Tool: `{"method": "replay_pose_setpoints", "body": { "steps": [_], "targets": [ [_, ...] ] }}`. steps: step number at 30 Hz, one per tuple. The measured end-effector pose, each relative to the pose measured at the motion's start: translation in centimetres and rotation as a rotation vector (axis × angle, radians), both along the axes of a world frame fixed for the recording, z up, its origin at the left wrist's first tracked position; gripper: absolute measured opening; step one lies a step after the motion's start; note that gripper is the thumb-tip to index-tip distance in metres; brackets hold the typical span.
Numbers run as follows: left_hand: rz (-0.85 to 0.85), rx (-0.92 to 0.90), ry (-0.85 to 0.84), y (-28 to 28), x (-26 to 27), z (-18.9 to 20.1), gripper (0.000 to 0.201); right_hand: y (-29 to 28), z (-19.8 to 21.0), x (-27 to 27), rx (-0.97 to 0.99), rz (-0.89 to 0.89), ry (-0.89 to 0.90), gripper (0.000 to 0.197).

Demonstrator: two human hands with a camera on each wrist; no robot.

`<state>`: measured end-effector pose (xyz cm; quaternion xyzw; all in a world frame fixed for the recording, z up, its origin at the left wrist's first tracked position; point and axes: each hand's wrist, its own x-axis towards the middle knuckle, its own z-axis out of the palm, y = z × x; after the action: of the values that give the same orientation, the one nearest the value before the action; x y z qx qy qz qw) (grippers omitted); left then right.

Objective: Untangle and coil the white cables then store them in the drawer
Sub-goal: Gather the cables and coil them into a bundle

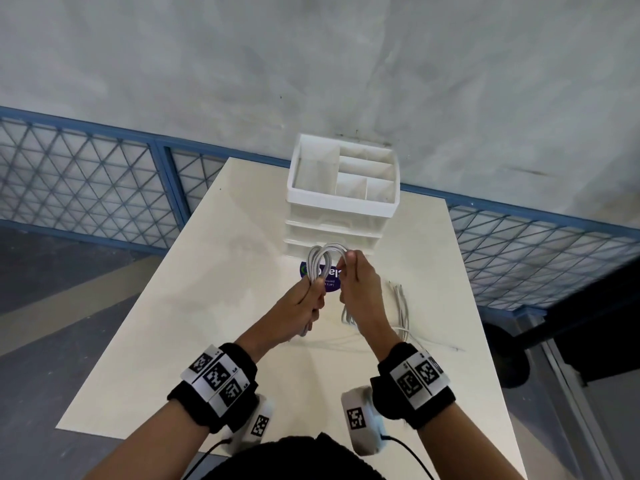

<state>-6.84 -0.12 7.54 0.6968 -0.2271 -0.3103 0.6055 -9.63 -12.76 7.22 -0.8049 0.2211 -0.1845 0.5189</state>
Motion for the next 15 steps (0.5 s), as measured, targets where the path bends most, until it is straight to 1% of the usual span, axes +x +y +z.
{"method": "replay_pose_setpoints", "body": {
  "steps": [2,5,9,11,13,15],
  "targets": [
    [0.025,0.000,-0.004,-0.16,-0.01,-0.20,0.030,0.54,0.18,-0.08,-0.004,0.017,0.054,0.032],
    [-0.006,0.035,-0.007,-0.47,0.21,-0.28,0.027,1.07,0.12,-0.32,0.039,0.035,0.096,0.035],
    [-0.058,0.088,-0.071,-0.49,0.55,-0.80,0.033,0.97,0.43,-0.69,0.046,0.091,0.098,0.040],
    [-0.056,0.089,-0.078,-0.55,0.50,-0.79,0.032,0.61,0.43,-0.54,-0.047,0.091,0.120,0.044],
    [-0.039,0.085,-0.088,-0.62,0.62,-0.57,0.026,0.43,0.56,-0.46,-0.135,0.099,0.149,0.047],
    [-0.042,0.072,-0.089,-0.46,0.87,-0.47,0.022,0.14,0.21,-0.36,-0.156,0.084,0.227,0.042]
  ]
}}
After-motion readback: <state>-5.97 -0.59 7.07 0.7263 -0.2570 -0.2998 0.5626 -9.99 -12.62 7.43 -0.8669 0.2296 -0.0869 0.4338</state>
